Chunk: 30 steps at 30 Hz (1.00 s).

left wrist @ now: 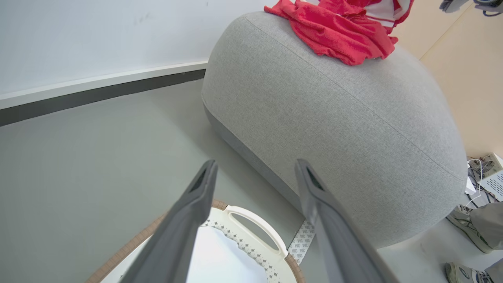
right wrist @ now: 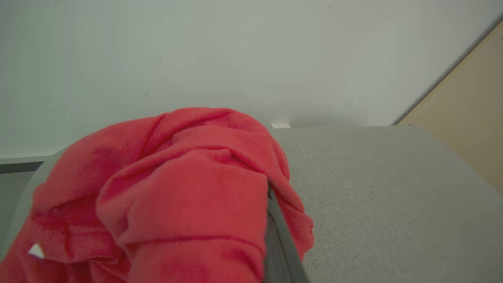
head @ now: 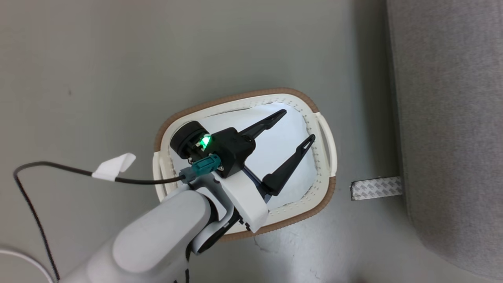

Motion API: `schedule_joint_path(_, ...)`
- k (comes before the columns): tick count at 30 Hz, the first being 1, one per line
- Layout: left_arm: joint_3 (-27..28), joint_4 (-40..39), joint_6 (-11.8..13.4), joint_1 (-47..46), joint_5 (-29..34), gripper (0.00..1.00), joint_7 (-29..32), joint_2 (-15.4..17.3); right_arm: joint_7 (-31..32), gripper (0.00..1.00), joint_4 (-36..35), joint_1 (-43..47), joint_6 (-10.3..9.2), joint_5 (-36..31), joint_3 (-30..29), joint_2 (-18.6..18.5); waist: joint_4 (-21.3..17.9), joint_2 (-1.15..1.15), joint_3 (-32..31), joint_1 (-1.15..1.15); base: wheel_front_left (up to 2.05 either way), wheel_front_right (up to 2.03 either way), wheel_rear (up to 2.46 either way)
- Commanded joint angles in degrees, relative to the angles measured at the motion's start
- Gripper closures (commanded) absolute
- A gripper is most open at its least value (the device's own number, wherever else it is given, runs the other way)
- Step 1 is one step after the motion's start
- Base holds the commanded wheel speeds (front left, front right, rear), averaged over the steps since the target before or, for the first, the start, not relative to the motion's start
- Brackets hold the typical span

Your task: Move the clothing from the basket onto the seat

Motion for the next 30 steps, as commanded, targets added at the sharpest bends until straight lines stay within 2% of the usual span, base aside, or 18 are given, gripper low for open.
schedule_joint_path(1,0.17,-0.48,0.11,-0.66,0.32,0.0,-0.22,0.25,0.78,1.0,1.67,1.5,-0.13,-0.89,1.05,0.63,1.18,0.0,1.14,-0.02,0.0,0.0,0.0)
schedule_joint_path(4,0.12,-0.43,0.23,-0.41,0.11,0.0,-0.52,0.24,3.04,1.0,4.22,2.48,-0.13,-2.48,3.58,1.99,1.75,0.0,1.26,-0.02,0.0,0.0,0.0)
schedule_joint_path(7,0.62,0.22,0.39,0.2,-0.58,0.0,-1.27,0.21,5.65,0.47,4.68,2.26,-0.14,-3.51,6.67,2.49,2.12,0.0,0.57,-0.02,0.0,0.0,0.0)
schedule_joint_path(8,0.89,0.47,0.53,0.45,-0.75,0.0,-1.77,0.32,6.46,0.0,4.64,1.82,-0.14,-3.89,7.49,2.56,2.16,0.0,0.07,-0.02,0.0,0.0,0.0)
schedule_joint_path(10,1.33,1.03,0.78,0.98,-1.31,0.0,-2.38,0.59,9.18,0.0,3.81,1.45,-0.13,-4.27,9.94,3.33,2.1,0.0,-1.22,-0.02,0.0,0.0,0.0)
schedule_joint_path(14,1.63,2.7,0.73,2.32,-2.42,0.0,-3.99,0.12,15.71,0.0,1.65,3.14,-0.14,-3.62,14.42,2.18,2.36,0.0,-5.9,-0.02,0.0,0.0,0.0)
schedule_joint_path(20,2.61,7.6,1.62,7.42,-5.24,0.0,-7.5,-1.94,23.65,0.0,-7.15,9.7,-0.14,1.41,19.53,-2.91,3.71,0.0,-19.13,-0.02,0.0,0.0,0.0)
schedule_joint_path(23,4.43,9.33,2.62,10.97,-7.34,0.0,-8.91,-2.01,24.72,0.0,-14.52,11.94,-0.14,3.36,20.6,-5.85,4.13,0.0,-25.98,-0.02,0.0,0.0,0.0)
schedule_joint_path(26,6.32,10.22,3.14,14.97,-9.74,0.0,-9.58,-1.46,24.09,0.0,-20.47,14.15,-0.14,5.09,20.57,-6.84,4.59,0.0,-32.0,-0.02,0.0,0.0,0.0)
schedule_joint_path(30,9.71,9.83,5.23,19.45,-10.85,0.0,-10.2,0.07,20.26,0.0,-26.9,16.55,-0.14,4.54,19.07,-6.57,5.89,0.0,-37.53,-0.02,0.0,0.0,0.0)
